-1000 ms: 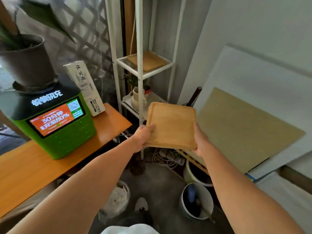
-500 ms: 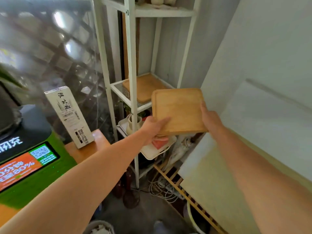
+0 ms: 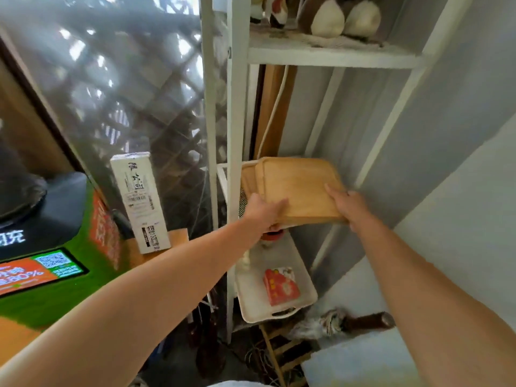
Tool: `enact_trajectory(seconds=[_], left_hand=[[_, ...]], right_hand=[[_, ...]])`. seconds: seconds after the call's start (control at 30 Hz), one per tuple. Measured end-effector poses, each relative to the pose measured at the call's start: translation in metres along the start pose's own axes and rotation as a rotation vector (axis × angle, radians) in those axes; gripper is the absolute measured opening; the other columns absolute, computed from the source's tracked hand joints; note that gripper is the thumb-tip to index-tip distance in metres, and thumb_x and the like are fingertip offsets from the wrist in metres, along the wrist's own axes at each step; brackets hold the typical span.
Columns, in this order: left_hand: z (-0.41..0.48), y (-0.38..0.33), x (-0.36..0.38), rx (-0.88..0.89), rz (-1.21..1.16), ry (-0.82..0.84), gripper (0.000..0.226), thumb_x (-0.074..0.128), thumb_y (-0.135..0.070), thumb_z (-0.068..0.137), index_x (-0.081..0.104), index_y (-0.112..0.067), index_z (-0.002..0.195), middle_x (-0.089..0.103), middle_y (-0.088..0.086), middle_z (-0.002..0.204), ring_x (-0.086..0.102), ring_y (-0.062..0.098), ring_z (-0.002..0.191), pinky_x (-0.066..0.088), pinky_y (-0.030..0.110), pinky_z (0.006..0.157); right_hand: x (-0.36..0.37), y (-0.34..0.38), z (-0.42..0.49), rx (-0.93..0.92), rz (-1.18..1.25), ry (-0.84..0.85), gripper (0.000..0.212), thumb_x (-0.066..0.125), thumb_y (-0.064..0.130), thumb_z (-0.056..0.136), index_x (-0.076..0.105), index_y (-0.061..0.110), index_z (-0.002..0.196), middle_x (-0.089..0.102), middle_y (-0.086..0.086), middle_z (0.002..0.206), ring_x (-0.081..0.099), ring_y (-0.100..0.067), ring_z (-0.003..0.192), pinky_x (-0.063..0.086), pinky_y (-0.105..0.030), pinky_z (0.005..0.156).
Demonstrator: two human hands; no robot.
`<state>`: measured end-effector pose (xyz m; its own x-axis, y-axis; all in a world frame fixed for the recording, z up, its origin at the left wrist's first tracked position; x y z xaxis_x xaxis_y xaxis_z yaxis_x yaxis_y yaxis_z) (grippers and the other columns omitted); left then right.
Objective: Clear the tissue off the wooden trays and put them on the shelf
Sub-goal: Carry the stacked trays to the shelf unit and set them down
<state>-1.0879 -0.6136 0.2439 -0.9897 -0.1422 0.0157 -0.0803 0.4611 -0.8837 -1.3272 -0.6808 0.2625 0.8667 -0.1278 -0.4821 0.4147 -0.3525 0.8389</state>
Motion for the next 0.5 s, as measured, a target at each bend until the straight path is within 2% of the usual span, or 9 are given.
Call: enact_trajectory(seconds=[0.1,0.2,0.3,0.43,0.5], left_hand=[[0.023,-0.005,-0.007,-0.004,-0.017,-0.079,0.025,0.067,-0.022,0.094,0.045,-0.017,0.104,0.055,0.006,0.102,0.062,0.017,0.078,0.059,0.028,0.061],[0.04,-0.004,-0.01,0.018,-0.015,-0.136,0.022,0.061,-0.016,0.097,0.046,-0.01,0.112,0.055,0.016,0.115,0.061,0.023,0.081,0.057,0.033,0.066],[0.046,-0.006,-0.006,0.04,-0.006,-0.154,0.026,0.058,-0.011,0.096,0.045,-0.009,0.119,0.053,0.017,0.124,0.064,0.03,0.099,0.061,0.037,0.075],[0.045,-0.002,0.003,0.064,-0.042,-0.159,0.029,0.055,-0.01,0.098,0.047,-0.008,0.126,0.053,0.015,0.127,0.061,0.03,0.105,0.062,0.035,0.072],[0.043,0.004,0.004,0.099,-0.072,-0.165,0.033,0.054,-0.011,0.1,0.046,-0.011,0.132,0.054,0.013,0.128,0.061,0.027,0.106,0.062,0.034,0.072]], right_hand=[[0.019,0.007,0.028,0.0,0.012,0.043,0.073,0.072,0.052,0.08,0.057,-0.003,0.127,0.063,-0.016,0.121,0.061,-0.03,0.106,0.048,-0.035,0.087],[0.035,0.004,0.047,0.034,0.025,0.093,0.068,0.072,0.051,0.081,0.06,0.0,0.124,0.064,-0.011,0.108,0.061,-0.028,0.096,0.049,-0.035,0.08],[0.043,0.001,0.063,0.059,0.03,0.131,0.068,0.068,0.052,0.083,0.056,0.004,0.13,0.062,-0.013,0.118,0.059,-0.032,0.107,0.05,-0.046,0.094],[0.038,0.003,0.077,0.019,-0.004,0.105,0.07,0.065,0.054,0.085,0.05,0.011,0.139,0.059,-0.012,0.128,0.054,-0.03,0.114,0.045,-0.041,0.091],[0.037,-0.002,0.08,0.023,-0.001,0.121,0.076,0.065,0.058,0.083,0.047,0.013,0.142,0.057,-0.012,0.133,0.052,-0.032,0.119,0.044,-0.045,0.098]])
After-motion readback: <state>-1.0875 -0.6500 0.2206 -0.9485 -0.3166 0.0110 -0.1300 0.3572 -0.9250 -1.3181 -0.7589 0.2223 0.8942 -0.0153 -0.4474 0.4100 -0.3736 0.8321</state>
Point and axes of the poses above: each hand's wrist, its own z-axis towards the middle knuckle, its own x-axis out of the palm, y = z × x, the point moved 8 cm from there along z, towards the middle knuckle
